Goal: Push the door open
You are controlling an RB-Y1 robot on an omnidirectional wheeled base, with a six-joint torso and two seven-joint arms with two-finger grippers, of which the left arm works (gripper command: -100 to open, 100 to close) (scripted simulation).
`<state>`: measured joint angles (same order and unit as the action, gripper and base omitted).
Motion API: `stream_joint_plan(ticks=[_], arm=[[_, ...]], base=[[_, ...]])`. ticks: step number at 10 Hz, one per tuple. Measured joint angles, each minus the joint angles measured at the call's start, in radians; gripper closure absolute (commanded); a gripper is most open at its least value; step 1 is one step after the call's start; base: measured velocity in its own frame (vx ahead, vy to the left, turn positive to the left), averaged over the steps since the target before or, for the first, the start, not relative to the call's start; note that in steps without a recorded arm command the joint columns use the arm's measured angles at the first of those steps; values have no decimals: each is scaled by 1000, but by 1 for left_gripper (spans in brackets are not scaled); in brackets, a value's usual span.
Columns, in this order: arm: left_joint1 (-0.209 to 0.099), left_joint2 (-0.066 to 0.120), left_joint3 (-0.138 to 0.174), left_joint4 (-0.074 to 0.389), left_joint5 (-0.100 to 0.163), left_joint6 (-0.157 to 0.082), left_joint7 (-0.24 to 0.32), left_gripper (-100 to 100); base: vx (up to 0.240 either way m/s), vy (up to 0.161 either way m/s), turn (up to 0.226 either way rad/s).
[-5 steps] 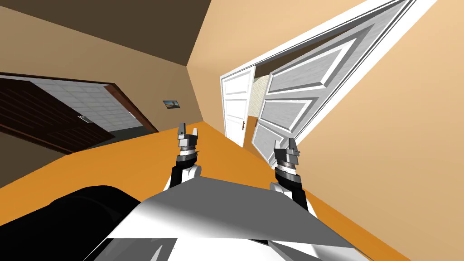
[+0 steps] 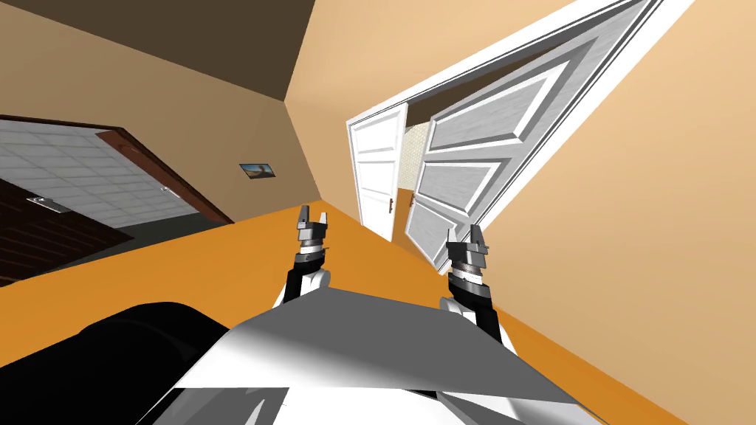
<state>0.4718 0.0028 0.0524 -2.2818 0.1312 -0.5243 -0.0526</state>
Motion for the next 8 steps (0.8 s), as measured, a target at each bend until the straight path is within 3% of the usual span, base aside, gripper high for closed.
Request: stream_joint_plan(ticks=[3,8], arm=[[-19,17,-9,54,29,-12,41,-100],[-44,42,-32,169,84,-57,123,-100]], base=[[130,42,-149],[137,61,-203]])
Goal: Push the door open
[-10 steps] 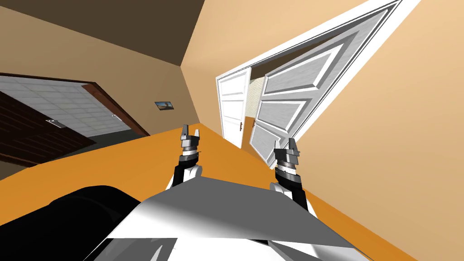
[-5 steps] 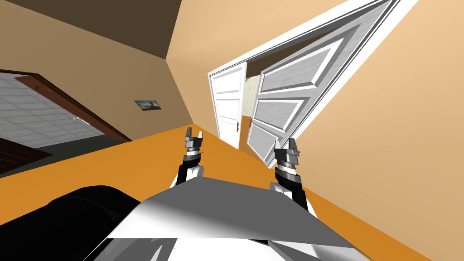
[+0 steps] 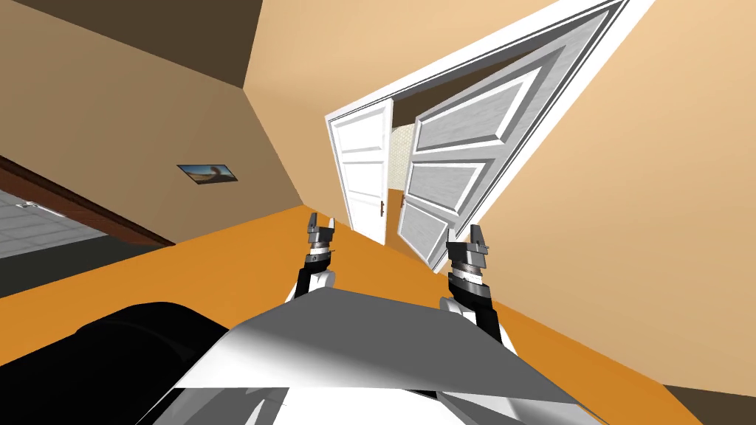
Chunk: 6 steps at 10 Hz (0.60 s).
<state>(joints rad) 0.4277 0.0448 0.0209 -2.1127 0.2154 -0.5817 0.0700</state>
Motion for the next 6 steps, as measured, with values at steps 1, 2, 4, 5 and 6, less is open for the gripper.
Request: stream_joint_plan(ticks=[1,2,4,5,6], arm=[[-5,4,-7,25,14,-8,20,-100],[-5,10,-12,49,27,-21,40,-100],[-13,15,-20,85,47,-33,69,-100],[-20,21,-19,105,59,-39,86,-100],[-23,24,-22,120,70,-43,101,-100]], base=[[148,66,-201],[102,48,-162],[76,47,-150],[75,55,-191],[89,61,-133]])
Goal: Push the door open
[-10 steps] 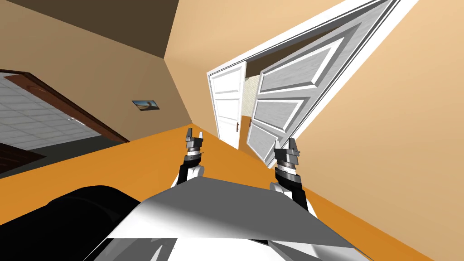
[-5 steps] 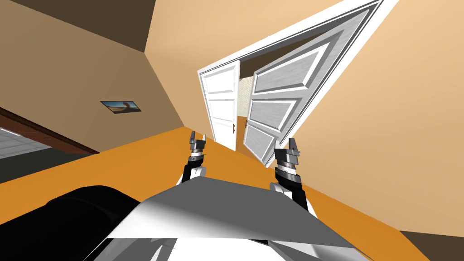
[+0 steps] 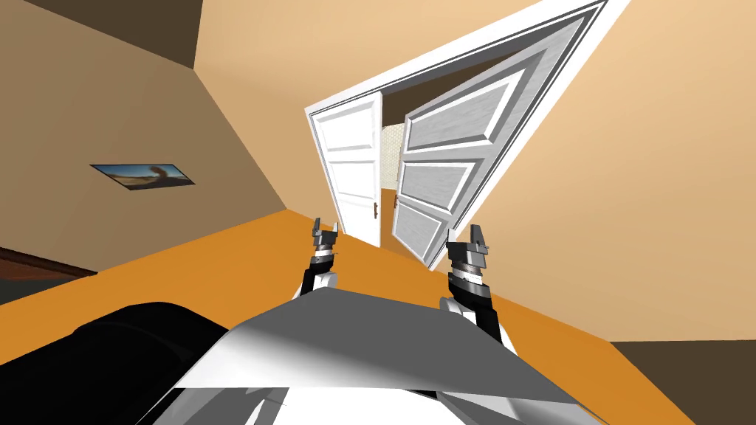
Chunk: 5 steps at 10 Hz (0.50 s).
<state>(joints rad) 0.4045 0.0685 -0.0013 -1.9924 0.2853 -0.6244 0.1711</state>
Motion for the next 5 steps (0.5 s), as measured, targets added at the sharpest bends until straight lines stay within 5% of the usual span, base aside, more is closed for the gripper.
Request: stream_joint_plan(ticks=[5], arm=[[-23,12,-18,102,52,-37,76,-100]], base=[[80,63,-170]])
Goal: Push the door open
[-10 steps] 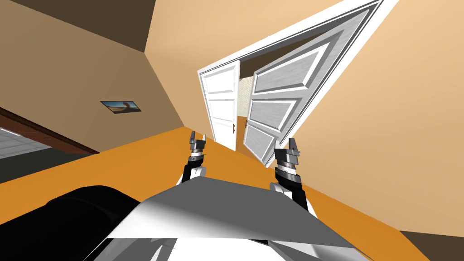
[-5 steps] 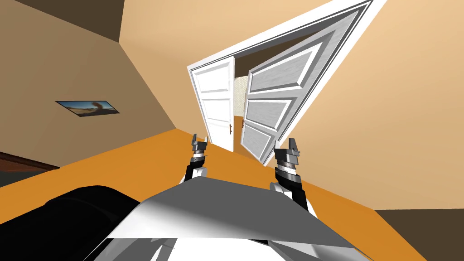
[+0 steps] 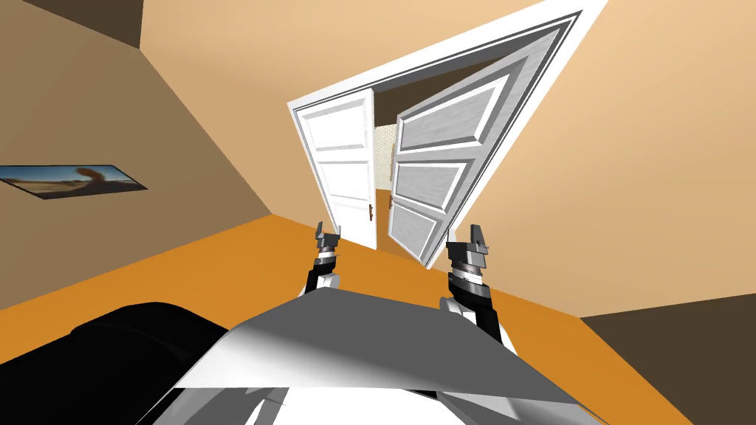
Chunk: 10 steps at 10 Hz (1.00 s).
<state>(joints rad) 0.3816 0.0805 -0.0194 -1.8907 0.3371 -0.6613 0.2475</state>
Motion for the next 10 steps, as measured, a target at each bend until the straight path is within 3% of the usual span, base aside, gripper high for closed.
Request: stream_joint_plan(ticks=[5,10], arm=[[-27,3,-23,108,64,-31,86,-100],[-48,10,-43,226,121,-81,177,-100]], base=[[87,85,-212],[75,77,-170]])
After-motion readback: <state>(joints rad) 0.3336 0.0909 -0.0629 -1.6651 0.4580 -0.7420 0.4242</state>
